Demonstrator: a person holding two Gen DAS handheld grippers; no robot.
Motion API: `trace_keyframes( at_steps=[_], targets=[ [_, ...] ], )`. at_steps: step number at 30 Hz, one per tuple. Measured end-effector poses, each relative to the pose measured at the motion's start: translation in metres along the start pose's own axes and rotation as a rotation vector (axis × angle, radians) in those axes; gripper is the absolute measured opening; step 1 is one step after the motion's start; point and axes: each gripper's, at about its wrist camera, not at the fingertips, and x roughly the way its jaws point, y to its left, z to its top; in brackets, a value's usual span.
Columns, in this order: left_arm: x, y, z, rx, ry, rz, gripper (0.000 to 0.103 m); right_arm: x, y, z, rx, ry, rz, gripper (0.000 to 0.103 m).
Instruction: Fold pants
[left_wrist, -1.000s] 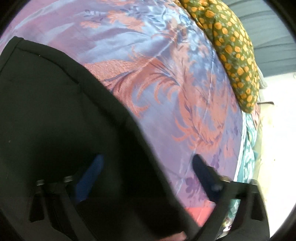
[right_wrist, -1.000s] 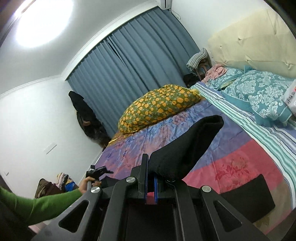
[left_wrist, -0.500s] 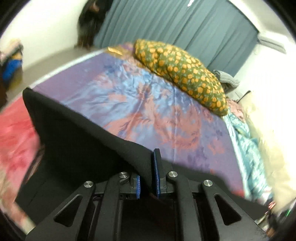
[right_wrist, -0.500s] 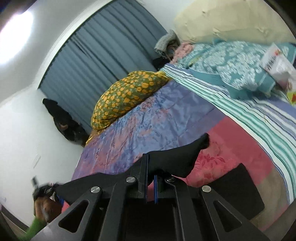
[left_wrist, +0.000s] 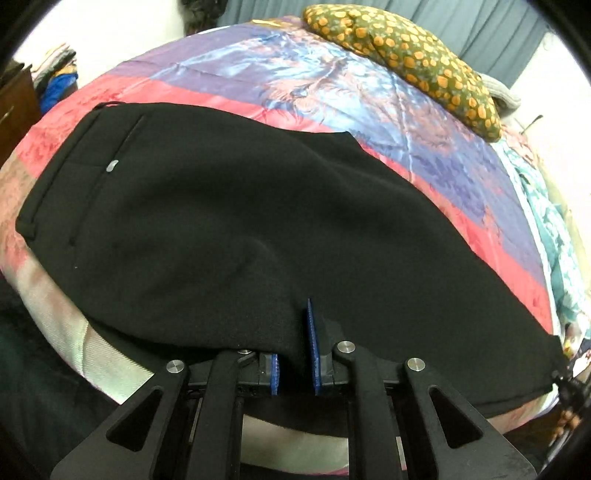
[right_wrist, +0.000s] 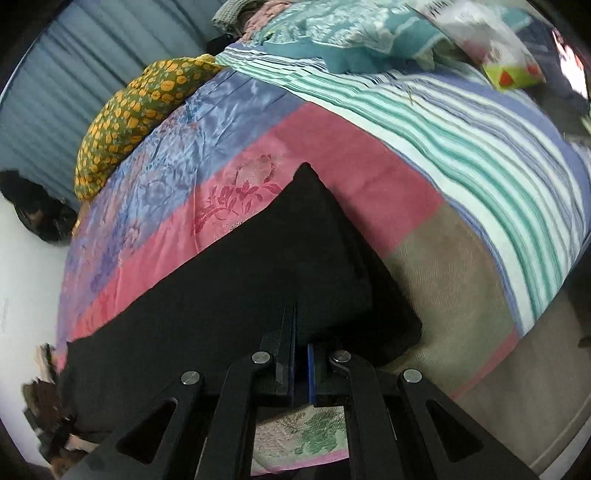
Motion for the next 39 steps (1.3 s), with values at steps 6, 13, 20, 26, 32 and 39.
trace_keyframes(
  at_steps=[6, 13, 20, 26, 32, 39],
  targets=[
    [-0.005, 0.004, -0.016, 0.022, 0.0, 0.006, 0.011, 0.0, 0.0, -0.011, -0.023, 0.034, -0.051, 0.005],
    [-0.008, 0.006, -0.021, 0.062, 0.004, 0.016, 0.006, 0.003, -0.009, -0.017, 0.01, 0.07, -0.051, 0.005],
    [-0.006, 0.004, -0.025, 0.085, 0.027, 0.046, 0.004, 0.01, -0.009, -0.018, 0.019, 0.093, -0.063, 0.005],
    [-0.009, 0.008, -0.029, 0.096, 0.037, 0.051, 0.004, 0.01, -0.011, -0.022, 0.025, 0.094, -0.078, 0.005],
    [-0.011, 0.011, -0.032, 0.102, 0.07, 0.062, 0.018, 0.01, -0.006, -0.02, -0.009, 0.103, -0.103, 0.01],
    [-0.072, 0.046, -0.037, 0.07, -0.012, 0.102, 0.055, -0.039, 0.001, -0.037, -0.061, -0.011, -0.201, 0.081]
  ],
)
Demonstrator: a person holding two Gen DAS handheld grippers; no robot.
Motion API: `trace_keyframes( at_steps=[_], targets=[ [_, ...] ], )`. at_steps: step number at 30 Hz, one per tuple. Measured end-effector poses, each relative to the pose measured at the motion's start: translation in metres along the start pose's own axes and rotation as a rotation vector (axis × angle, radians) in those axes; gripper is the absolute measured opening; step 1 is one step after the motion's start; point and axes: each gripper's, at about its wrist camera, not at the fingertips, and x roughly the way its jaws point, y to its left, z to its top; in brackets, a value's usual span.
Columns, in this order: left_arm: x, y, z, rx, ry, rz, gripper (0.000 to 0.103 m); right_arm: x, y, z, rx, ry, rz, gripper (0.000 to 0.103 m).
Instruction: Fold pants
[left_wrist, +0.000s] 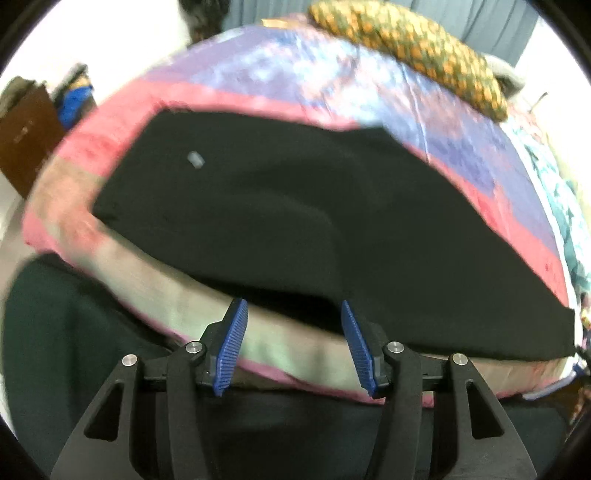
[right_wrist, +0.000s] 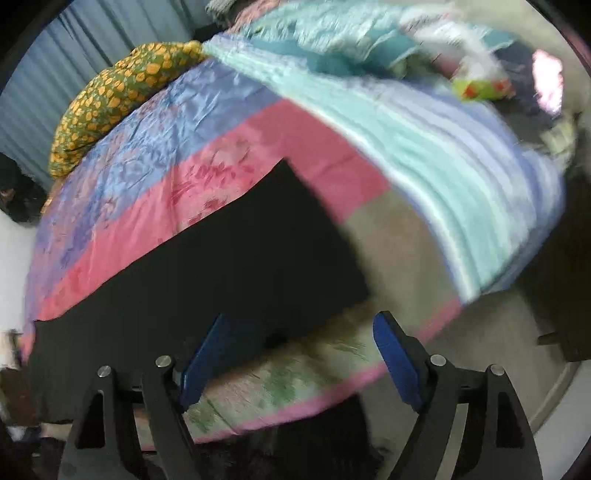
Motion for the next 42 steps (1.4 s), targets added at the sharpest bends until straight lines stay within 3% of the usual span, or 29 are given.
trace_keyframes(
  at_steps=[3, 6, 10, 15, 17, 21, 26, 30, 36, 42],
  targets=[
    [0.004, -0.004, 0.026, 0.086, -0.09, 0.035, 0.056, -0.021, 0.015, -0.012, -0.055, -0.088, -0.085, 0.081],
    [0.031, -0.01, 0.051, 0.149, -0.157, 0.102, 0.06, -0.028, 0.052, -0.024, -0.097, -0.139, -0.042, 0.081],
    [0.079, -0.004, 0.062, 0.183, -0.112, 0.262, 0.062, -0.021, 0.121, -0.04, -0.175, -0.2, 0.075, 0.081],
    [0.093, 0.025, 0.056, 0.121, -0.107, 0.344, 0.067, 0.007, 0.191, -0.071, -0.32, -0.248, 0.123, 0.081],
    [0.094, 0.029, 0.057, 0.092, -0.097, 0.331, 0.07, 0.024, 0.205, -0.082, -0.359, -0.231, 0.125, 0.081],
    [0.096, 0.037, 0.057, 0.034, -0.097, 0.323, 0.083, 0.06, 0.21, -0.093, -0.366, -0.09, 0.123, 0.084],
    [0.09, 0.048, 0.061, -0.044, -0.07, 0.255, 0.089, 0.063, 0.202, -0.095, -0.355, -0.109, 0.161, 0.096],
    [0.063, 0.04, 0.055, -0.078, -0.116, 0.215, 0.088, 0.067, 0.208, -0.096, -0.369, -0.117, 0.154, 0.103],
    [0.039, -0.019, 0.05, 0.054, -0.165, 0.142, 0.089, 0.07, 0.21, -0.094, -0.356, -0.122, 0.143, 0.103],
    [0.06, -0.068, 0.046, 0.181, -0.165, 0.14, 0.089, 0.07, 0.211, -0.095, -0.354, -0.131, 0.135, 0.103]
  ],
)
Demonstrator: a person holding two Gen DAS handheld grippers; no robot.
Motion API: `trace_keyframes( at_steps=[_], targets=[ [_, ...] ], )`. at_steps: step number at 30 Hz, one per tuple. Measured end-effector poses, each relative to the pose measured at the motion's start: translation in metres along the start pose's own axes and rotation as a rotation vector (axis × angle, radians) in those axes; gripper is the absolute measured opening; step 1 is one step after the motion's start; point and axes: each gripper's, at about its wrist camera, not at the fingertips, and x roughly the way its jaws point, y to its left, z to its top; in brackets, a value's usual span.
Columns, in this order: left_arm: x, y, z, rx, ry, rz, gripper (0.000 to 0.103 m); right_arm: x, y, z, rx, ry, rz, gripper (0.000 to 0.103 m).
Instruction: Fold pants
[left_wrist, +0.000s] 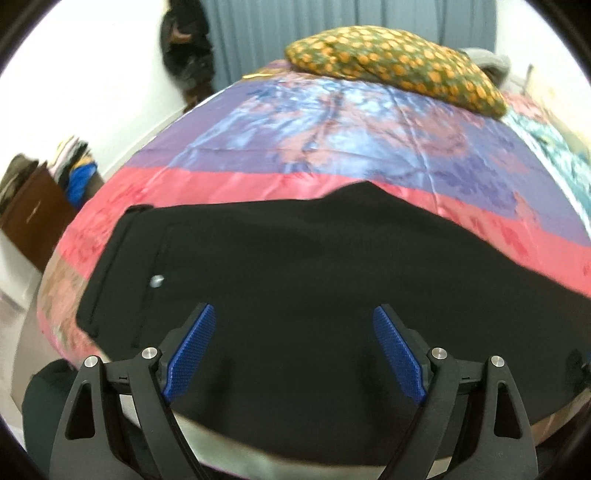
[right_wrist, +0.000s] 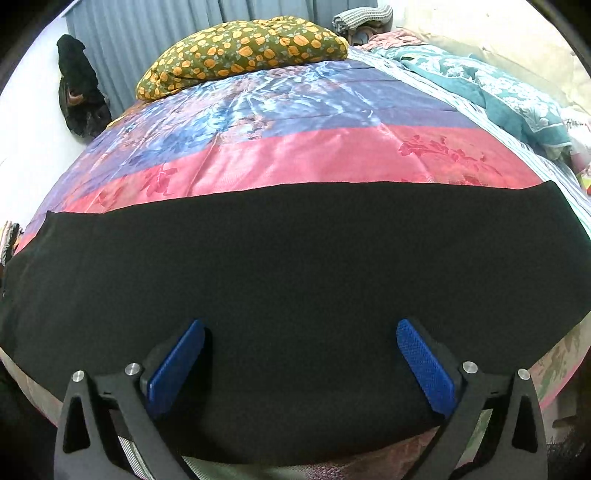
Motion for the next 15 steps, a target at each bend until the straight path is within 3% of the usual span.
trace_keyframes(
  at_steps=[5, 7, 15],
  targets=[
    [0.036, 0.004, -0.017, -0.004, 0.098, 0.059, 0.09, -0.001, -0.001, -0.001, -0.002, -0.008, 0.001, 0.103],
    [0.039, 0.015, -0.022, -0.043, 0.091, 0.04, 0.093, -0.001, -0.001, -0.002, -0.006, -0.011, 0.002, 0.103],
    [0.047, 0.013, -0.021, -0.028, 0.109, 0.055, 0.1, 0.0, -0.001, -0.002, -0.005, -0.004, -0.003, 0.103]
  ],
)
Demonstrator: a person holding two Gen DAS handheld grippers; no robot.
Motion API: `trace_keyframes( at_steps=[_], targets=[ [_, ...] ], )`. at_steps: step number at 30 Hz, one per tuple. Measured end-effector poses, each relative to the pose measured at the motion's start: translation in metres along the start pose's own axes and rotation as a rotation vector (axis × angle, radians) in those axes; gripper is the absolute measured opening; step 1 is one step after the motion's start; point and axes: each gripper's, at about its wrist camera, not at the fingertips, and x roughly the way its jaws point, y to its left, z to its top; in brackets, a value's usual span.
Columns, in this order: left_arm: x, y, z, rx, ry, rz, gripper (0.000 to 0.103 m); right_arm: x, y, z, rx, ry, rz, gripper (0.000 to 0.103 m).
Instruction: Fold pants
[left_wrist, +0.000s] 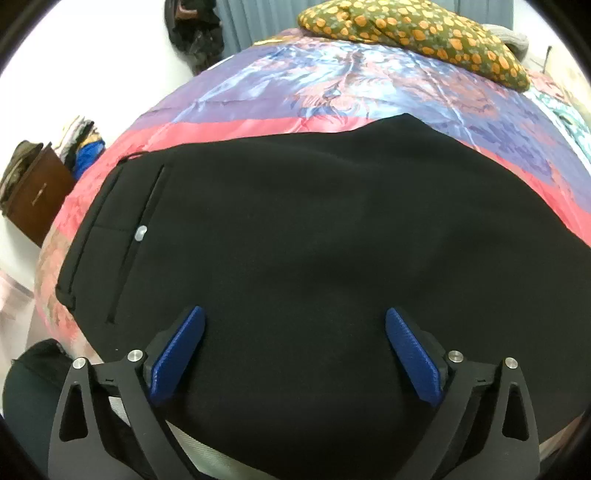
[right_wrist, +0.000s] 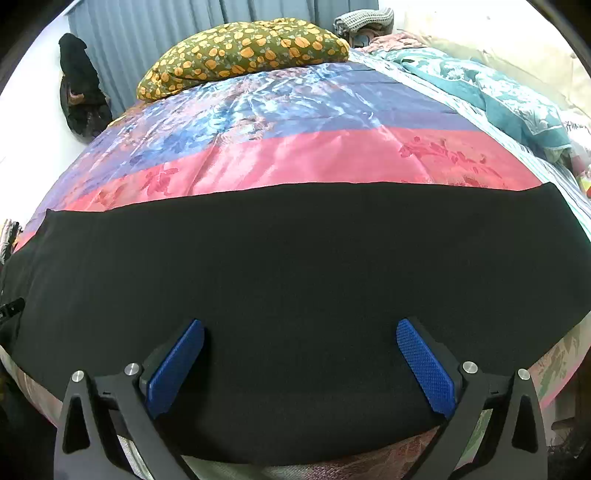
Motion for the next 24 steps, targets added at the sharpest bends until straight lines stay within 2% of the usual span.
trace_keyframes(
  at_steps=[24],
  targets=[
    [0.0006, 0.0015, -0.0019, 0.011, 0.009, 0.008, 0.102, -0.0007, 0.0018, 0.0, 0.004, -0.008, -0.019, 0.103]
  ],
)
